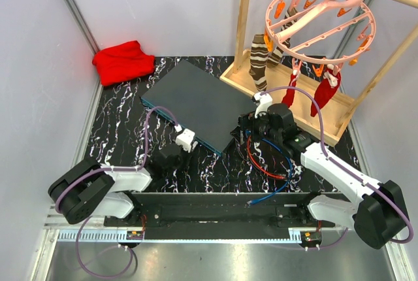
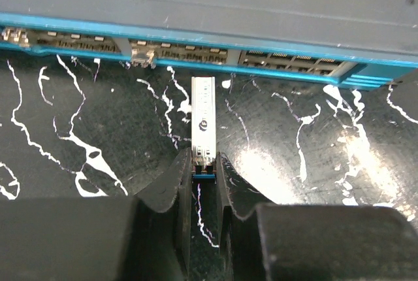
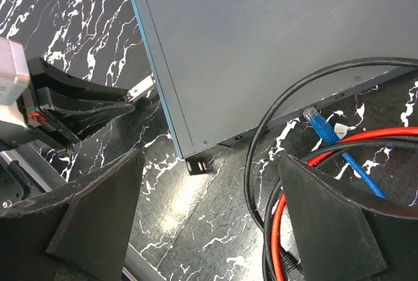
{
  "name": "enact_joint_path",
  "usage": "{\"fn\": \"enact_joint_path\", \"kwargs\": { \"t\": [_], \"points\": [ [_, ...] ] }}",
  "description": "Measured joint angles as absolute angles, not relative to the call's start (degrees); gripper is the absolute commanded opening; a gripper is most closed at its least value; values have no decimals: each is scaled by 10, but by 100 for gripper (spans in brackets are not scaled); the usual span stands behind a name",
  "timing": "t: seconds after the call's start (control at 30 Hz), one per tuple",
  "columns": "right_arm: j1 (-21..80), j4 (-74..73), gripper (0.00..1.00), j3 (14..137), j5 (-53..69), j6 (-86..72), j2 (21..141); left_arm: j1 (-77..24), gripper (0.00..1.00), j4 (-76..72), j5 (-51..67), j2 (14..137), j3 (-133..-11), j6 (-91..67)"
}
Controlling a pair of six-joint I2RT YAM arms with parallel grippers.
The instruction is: Insert the plug into the switch port
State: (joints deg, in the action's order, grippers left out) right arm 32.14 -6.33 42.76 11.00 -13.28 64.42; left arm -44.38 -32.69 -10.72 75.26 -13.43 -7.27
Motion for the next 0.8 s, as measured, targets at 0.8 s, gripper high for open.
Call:
{"fn": "enact_joint_path", "kwargs": {
  "t": [0.8],
  "points": [
    [321, -63, 93, 425, 109, -133, 644, -443, 0, -326, -91, 781, -168, -64]
  ]
}}
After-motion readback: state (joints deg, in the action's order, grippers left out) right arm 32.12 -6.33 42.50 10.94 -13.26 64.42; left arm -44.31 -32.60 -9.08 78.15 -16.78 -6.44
